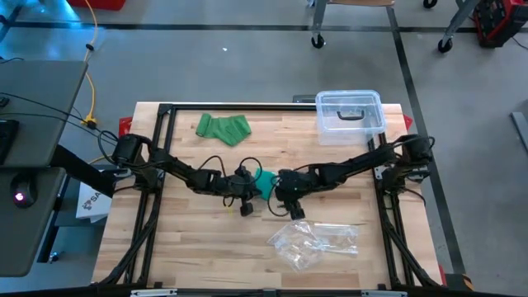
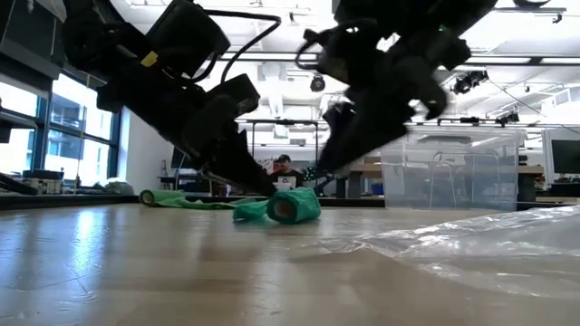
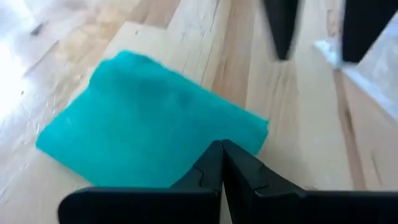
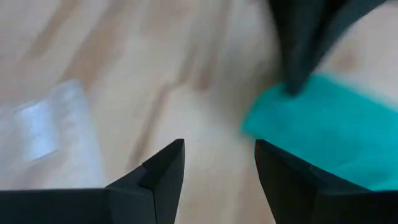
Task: Roll bandage
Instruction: Roll the blue bandage
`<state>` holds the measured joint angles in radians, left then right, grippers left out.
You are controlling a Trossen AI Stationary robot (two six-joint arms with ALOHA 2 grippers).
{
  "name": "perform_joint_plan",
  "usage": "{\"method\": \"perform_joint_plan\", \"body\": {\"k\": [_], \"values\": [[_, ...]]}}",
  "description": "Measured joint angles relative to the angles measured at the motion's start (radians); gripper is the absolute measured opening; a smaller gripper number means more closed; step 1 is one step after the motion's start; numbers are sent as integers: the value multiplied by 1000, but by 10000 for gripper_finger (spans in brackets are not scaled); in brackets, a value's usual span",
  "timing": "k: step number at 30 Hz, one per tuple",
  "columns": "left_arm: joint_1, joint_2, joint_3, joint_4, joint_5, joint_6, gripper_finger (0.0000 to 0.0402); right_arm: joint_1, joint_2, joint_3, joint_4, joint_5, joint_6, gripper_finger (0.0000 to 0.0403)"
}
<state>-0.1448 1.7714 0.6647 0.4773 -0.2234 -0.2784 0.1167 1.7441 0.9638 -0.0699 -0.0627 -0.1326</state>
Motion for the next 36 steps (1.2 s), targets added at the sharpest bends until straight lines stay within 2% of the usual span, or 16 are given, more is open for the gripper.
{"method": "perform_joint_plan", "body": {"k": [2,5,10,15,20,23,30,36], "values": [[2,-1,0,10,0,0,2,-32,0,0,71,49,2,187],[3,-1,0,20,0,0,2,-106,32,0,193,56,71,187],[3,-1,0,24,0,0,2,-224,118,0,245,-37,160,179],[0,-1,0,21,-1,-9,2,-253,154,3,163,-108,181,137],[0,-1,0,24,-8,-52,2,-191,106,3,14,-78,228,95],[0,-1,0,49,-9,-61,2,-122,70,2,-74,-9,286,81],[-3,1,1,119,-5,-62,2,39,48,-2,-241,144,426,75],[-13,2,1,146,-3,-62,2,117,8,3,-251,228,445,75]]}}
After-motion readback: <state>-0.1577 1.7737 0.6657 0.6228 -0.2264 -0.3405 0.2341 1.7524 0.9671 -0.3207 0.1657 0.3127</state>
